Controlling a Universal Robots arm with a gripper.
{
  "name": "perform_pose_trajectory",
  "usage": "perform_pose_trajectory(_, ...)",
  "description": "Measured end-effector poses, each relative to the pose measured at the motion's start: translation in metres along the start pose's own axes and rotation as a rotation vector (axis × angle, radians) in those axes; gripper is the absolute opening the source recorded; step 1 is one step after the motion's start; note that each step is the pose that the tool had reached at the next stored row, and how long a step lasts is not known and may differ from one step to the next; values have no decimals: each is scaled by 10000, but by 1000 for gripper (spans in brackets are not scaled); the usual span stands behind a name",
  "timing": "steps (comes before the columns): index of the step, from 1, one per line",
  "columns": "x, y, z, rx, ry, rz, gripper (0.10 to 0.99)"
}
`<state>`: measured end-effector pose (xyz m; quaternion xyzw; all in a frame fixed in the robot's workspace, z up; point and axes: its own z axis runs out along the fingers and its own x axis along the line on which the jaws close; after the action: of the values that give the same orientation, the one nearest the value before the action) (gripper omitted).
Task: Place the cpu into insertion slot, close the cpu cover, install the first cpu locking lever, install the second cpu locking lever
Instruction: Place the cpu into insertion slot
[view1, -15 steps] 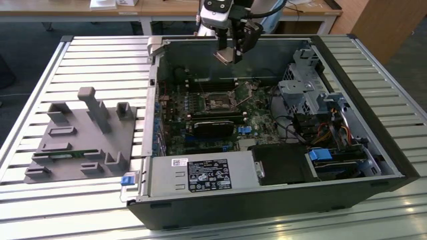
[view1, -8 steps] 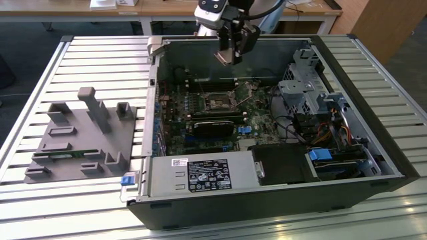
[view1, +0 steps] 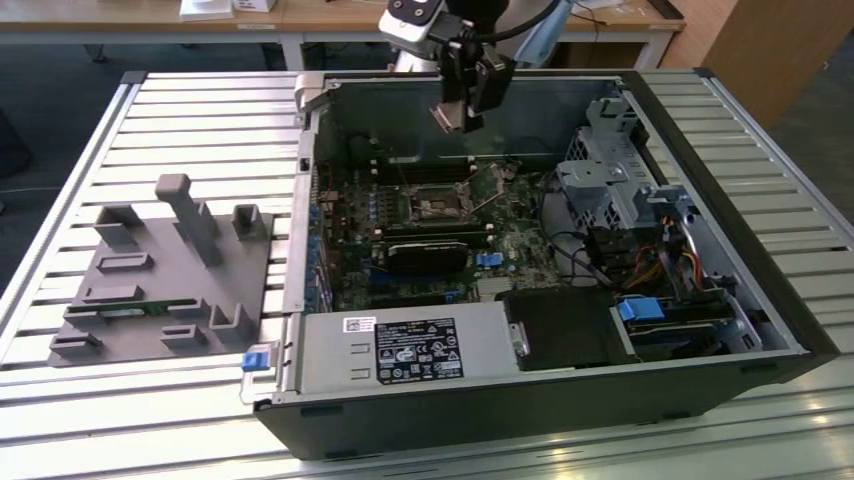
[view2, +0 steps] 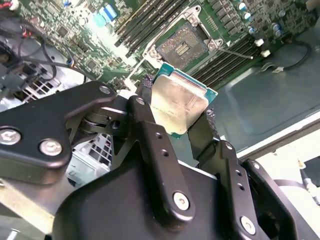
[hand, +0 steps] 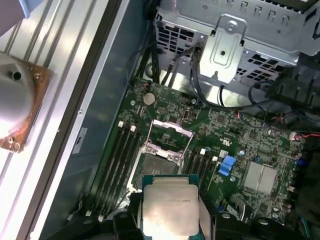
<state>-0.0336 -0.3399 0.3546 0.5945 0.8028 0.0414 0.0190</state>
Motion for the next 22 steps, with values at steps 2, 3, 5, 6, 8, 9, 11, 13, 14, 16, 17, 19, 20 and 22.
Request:
perform_pose_trajectory(2, 0, -1, 8, -3, -19, 198, 537)
perform_pose_trajectory(3, 1, -1, 13, -4, -24, 265, 537)
perform_pose_trajectory(5, 1, -1, 18, -4, -31, 308, 537)
perform_pose_trajectory(6, 1, -2, 22, -3, -34, 313, 537)
perform_pose_trajectory(8, 1, -3, 38, -2, -51, 368, 537)
perform_pose_trajectory(9, 1, -5, 48, 4, -82, 449, 537)
perform_pose_trajectory(11, 0, -6, 72, 4, -126, 729, 537)
perform_pose_trajectory(13, 0, -9, 100, -1, -159, 1090, 537)
perform_pose_trajectory(14, -1, -10, 115, -4, -175, 1266, 537)
perform_pose_trajectory(16, -1, -13, 148, -9, -207, 1616, 537)
perform_pose_trajectory(17, 0, -14, 165, -12, -220, 1768, 537)
perform_pose_trajectory(19, 9, -14, 194, -12, -237, 1947, 537)
perform_pose_trajectory(20, 12, -14, 207, -15, -237, 1976, 537)
perform_pose_trajectory(22, 12, -16, 237, -15, -238, 1985, 537)
